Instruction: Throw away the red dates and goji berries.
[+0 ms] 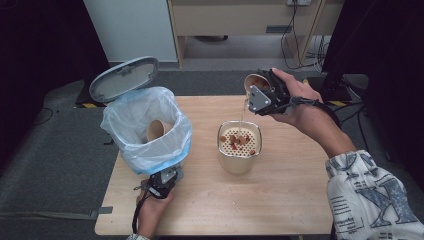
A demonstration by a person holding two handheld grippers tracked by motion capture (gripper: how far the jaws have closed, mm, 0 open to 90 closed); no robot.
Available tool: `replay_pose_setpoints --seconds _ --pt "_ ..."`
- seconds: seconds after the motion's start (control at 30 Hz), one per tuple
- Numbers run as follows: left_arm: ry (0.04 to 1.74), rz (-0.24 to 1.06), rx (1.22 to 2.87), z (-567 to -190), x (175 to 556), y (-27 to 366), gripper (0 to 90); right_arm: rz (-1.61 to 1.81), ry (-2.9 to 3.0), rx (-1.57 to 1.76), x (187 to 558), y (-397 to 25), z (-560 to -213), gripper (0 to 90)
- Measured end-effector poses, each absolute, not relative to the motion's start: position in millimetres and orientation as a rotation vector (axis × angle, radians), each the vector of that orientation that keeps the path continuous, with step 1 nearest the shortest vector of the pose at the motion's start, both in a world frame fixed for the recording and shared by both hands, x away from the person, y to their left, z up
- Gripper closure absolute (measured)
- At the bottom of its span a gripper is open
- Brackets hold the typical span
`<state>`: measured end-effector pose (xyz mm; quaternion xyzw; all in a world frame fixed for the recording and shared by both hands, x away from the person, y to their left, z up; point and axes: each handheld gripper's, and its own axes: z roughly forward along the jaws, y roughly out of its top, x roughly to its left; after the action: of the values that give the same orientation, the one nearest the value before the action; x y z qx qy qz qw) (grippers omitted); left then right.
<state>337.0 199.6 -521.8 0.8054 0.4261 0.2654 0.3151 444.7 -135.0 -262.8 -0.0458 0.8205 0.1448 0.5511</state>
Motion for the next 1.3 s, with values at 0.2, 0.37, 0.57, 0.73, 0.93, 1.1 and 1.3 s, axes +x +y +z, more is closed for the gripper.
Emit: replay_pose_setpoints --seconds 0.2,0.37,0.57,0.73,0.93,1.1,1.3 --pt "1.123 0.699 2.121 -521.8 337.1 199.7 89.1 0.308 1.924 -0.128 444.3 -135.4 -261.5 37.9" --pt "1.127 0.698 2.115 -522.0 337.1 199.4 89.1 0.292 1.917 -0.139 443.9 -135.0 -262.9 37.9" --pt "1.127 0.698 2.119 -521.8 336.9 199.5 89.1 0.239 1.894 -0.176 442.4 -131.2 -263.5 37.9" --pt "1.128 0.697 2.113 -522.1 337.0 199.3 89.1 0.166 1.864 -0.232 441.0 -126.4 -264.9 37.9" --pt "1.131 0.697 2.111 -522.1 337.0 199.2 89.0 0.064 1.824 -0.301 439.4 -121.3 -270.1 37.9" --pt "1.13 0.696 2.112 -522.0 337.0 199.4 89.1 0.018 1.804 -0.343 437.9 -118.3 -274.3 37.8" --pt "1.13 0.696 2.112 -522.0 337.1 199.3 89.1 -0.02 1.78 -0.368 437.4 -117.0 -274.9 37.7"
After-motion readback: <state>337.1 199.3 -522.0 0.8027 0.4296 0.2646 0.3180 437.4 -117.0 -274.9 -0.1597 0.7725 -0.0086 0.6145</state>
